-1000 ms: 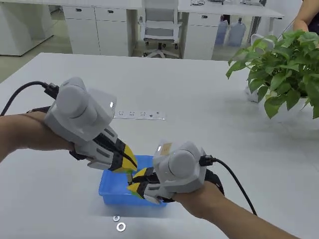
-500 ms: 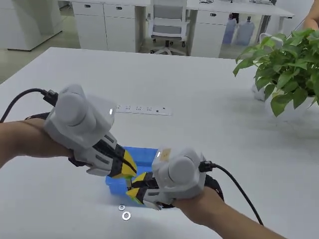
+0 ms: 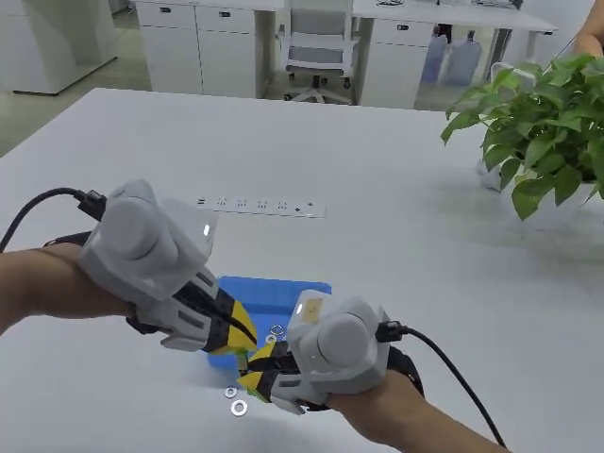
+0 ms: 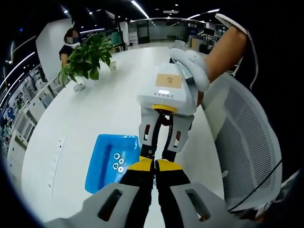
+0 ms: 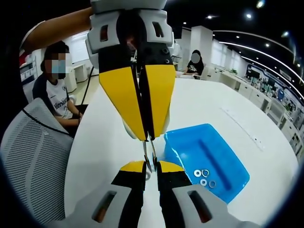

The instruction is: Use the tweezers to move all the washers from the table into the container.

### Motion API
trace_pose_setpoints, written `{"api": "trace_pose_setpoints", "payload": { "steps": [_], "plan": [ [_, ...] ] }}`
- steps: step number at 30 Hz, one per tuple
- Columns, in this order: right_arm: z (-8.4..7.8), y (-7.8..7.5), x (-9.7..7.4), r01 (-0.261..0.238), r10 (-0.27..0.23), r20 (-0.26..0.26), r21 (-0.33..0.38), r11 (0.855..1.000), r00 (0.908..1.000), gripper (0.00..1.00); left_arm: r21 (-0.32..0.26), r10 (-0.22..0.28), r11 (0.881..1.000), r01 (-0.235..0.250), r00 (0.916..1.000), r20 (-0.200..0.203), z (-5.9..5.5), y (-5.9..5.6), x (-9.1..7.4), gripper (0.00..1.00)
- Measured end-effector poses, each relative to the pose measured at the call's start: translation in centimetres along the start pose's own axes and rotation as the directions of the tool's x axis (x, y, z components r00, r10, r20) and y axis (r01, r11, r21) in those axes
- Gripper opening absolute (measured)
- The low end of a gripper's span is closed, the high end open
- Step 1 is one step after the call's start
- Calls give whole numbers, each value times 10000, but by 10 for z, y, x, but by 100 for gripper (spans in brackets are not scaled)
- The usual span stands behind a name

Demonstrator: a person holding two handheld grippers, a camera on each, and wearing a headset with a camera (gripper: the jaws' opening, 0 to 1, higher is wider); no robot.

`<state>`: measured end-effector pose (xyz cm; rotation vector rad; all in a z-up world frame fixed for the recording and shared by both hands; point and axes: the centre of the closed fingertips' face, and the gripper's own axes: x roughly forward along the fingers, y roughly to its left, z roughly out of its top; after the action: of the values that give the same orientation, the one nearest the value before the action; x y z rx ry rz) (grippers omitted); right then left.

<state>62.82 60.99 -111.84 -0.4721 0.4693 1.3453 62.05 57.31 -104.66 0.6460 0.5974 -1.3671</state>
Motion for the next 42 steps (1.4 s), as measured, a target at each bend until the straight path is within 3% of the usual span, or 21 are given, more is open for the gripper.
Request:
{"api": "trace_pose_setpoints", "payload": {
  "steps": [21,42],
  "plan": [
    [-14,18,12,-311,311,-219,16,9995,9993,10,-286,-82,9996,83,10000,40,-17,-16,9,5],
    [-23,21,22,-415,417,-318,50,9991,9986,11,-533,-206,9984,209,9998,71,-29,-16,15,5]
  ]
}}
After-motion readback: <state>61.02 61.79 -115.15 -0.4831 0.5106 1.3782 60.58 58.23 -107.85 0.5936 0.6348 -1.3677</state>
